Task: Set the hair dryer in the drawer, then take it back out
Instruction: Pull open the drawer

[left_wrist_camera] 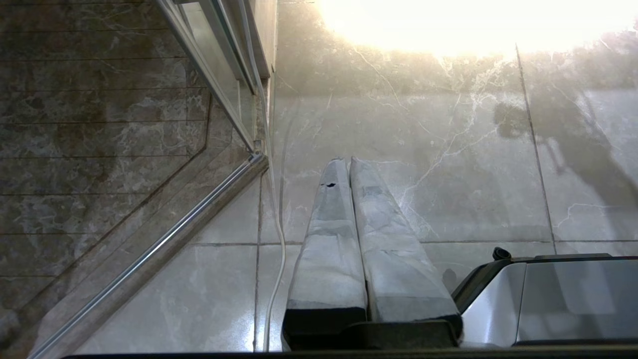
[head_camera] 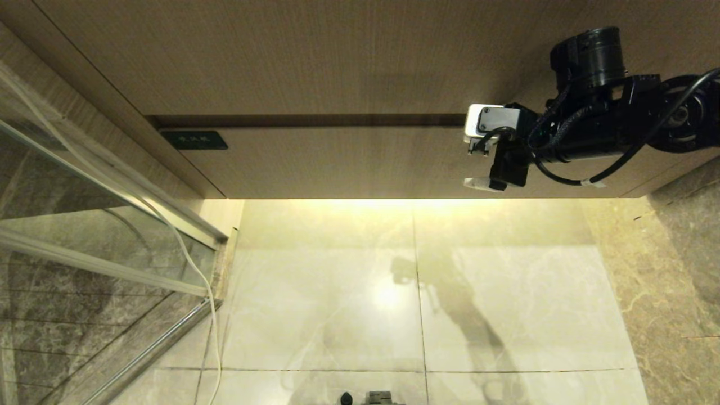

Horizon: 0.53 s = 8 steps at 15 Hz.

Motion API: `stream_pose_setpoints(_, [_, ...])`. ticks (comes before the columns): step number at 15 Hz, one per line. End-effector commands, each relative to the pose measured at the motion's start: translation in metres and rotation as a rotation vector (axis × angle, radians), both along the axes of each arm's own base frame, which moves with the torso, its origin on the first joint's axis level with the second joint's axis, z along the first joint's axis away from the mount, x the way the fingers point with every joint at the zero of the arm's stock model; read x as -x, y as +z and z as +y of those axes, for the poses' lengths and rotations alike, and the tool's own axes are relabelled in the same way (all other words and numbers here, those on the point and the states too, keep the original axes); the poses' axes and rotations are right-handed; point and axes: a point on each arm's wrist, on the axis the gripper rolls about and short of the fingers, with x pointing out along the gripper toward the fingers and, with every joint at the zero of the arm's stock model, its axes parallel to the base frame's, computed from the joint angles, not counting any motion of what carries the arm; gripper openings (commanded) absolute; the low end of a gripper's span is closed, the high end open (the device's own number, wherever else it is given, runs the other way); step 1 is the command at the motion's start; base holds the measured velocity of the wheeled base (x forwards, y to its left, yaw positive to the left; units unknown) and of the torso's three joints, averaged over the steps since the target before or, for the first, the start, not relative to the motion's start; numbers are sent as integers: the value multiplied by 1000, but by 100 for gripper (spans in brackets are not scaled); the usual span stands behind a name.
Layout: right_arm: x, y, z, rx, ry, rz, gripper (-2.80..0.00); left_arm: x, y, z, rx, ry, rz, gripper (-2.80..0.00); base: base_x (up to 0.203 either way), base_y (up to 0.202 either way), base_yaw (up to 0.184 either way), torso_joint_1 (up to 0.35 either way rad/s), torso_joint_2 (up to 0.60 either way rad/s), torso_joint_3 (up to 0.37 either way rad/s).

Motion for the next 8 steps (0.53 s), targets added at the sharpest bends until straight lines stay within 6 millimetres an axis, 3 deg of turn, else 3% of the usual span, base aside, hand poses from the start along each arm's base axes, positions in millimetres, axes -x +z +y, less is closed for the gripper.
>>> stream_pose_setpoints(1, [2, -13, -1, 21, 11, 63, 0, 0, 0, 0, 0, -1, 0, -280, 0, 0, 0, 0, 0, 0])
stream_pose_setpoints(5, [-1, -10, -7, -1, 12, 4, 0, 0, 0, 0, 0, -1, -1, -280, 0, 0, 0, 0, 0, 0])
stream_pose_setpoints(8, [7, -2, -14, -7, -2, -8, 0, 0, 0, 0, 0, 0, 0, -280, 0, 0, 0, 0, 0, 0])
